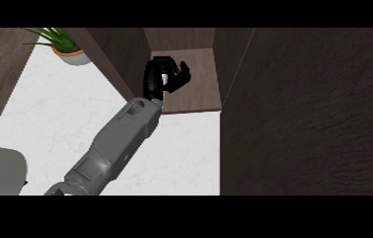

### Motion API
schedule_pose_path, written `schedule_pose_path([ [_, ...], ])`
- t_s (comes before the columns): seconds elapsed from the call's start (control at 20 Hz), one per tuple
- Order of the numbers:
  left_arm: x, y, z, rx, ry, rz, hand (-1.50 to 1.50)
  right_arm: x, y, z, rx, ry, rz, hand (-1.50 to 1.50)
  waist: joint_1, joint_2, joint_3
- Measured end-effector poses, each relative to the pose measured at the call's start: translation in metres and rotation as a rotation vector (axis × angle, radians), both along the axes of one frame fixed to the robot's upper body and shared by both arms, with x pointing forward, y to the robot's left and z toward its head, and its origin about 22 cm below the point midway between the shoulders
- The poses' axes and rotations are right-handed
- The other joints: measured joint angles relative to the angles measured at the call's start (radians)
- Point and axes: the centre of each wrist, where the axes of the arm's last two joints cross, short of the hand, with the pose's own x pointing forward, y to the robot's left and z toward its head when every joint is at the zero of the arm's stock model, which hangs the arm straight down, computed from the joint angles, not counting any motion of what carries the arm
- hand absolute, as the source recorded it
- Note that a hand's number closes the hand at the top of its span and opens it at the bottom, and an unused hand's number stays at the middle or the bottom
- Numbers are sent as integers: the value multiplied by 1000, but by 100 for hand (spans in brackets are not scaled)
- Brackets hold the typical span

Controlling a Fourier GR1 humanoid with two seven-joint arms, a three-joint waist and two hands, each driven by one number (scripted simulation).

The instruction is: Pick up the bottled water, place it into the cabinet and close the cabinet

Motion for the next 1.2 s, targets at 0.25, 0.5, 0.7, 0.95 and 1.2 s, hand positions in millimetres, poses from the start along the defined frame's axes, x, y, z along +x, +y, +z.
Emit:
schedule_pose_path([
  [0.25,17,9,8,-14,-21,94,150,0,-7,0,-17,0,10,-150,-9,6,0],
  [0.5,29,18,16,78,-61,139,-150,2,-6,0,-8,-7,21,-150,-21,11,0],
  [0.7,35,24,22,150,-91,162,-150,1,-8,-1,-8,-7,27,-150,-27,13,0],
  [0.95,41,23,30,186,-111,180,-150,0,-10,-4,-5,2,50,-150,-36,16,0],
  [1.2,48,18,47,128,-155,100,-150,1,-9,-5,7,1,67,-150,-34,17,-1],
])
